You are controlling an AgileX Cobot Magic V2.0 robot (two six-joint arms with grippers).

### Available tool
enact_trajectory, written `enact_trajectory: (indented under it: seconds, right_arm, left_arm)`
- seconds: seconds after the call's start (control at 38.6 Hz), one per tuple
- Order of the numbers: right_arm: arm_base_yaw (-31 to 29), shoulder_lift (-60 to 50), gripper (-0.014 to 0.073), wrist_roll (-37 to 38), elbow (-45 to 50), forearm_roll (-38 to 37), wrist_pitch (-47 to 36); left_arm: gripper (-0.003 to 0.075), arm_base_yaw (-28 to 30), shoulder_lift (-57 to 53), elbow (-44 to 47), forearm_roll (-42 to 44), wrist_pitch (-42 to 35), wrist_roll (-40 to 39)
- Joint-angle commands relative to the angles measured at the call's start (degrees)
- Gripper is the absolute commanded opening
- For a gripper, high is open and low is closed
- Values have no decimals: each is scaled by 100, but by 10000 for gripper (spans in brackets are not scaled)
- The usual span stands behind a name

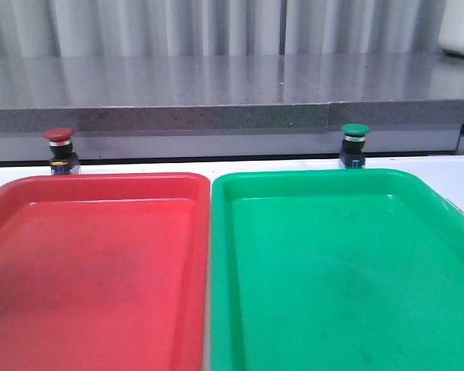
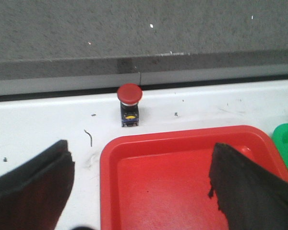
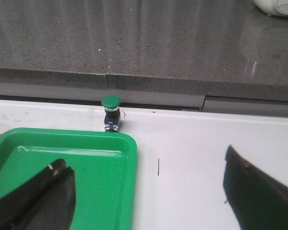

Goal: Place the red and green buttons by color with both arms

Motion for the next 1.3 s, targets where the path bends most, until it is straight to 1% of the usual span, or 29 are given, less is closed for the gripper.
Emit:
enact_trajectory:
  seconds: [0.0, 0.05, 0.18, 0.44, 0.57, 0.73, 0.93, 1.01, 1.06, 1.19, 1.27]
  right_arm:
    - [-41, 46, 640, 3, -206, -29, -425]
    - [-41, 46, 640, 3, -206, -29, -425]
    - [-41, 46, 640, 3, -206, -29, -425]
    - [-41, 46, 640, 3, -206, -29, -425]
    - [-41, 46, 640, 3, -206, -29, -425]
    - [-41, 46, 640, 3, -206, -29, -425]
    - [-41, 46, 640, 3, -206, -29, -425]
    - [-41, 46, 640, 3, -206, -29, -425]
    - [-41, 46, 640, 3, -206, -29, -425]
    - [-41, 46, 640, 3, -206, -29, -425]
    - [-41, 46, 640, 3, -206, -29, -425]
  left_arm:
    - [547, -79, 753, -978, 35, 350, 43]
    - [547, -79, 1173, -1416, 35, 640, 43]
    - [547, -66, 2171, -2441, 98, 1045, 43]
    - [547, -17, 3967, -4007, 178, 1494, 43]
    - [547, 98, 4618, -4652, 178, 1678, 5]
    - [547, 272, 5173, -5217, 167, 1957, -92]
    - [544, 215, 5351, -5228, 137, 1822, -92]
    - [496, 204, 5351, -5228, 124, 1809, -92]
    - [412, 204, 5351, -5228, 124, 1809, -92]
    - [238, 204, 5351, -5228, 124, 1799, -92]
    - [152, 204, 5315, -5228, 124, 1799, -92]
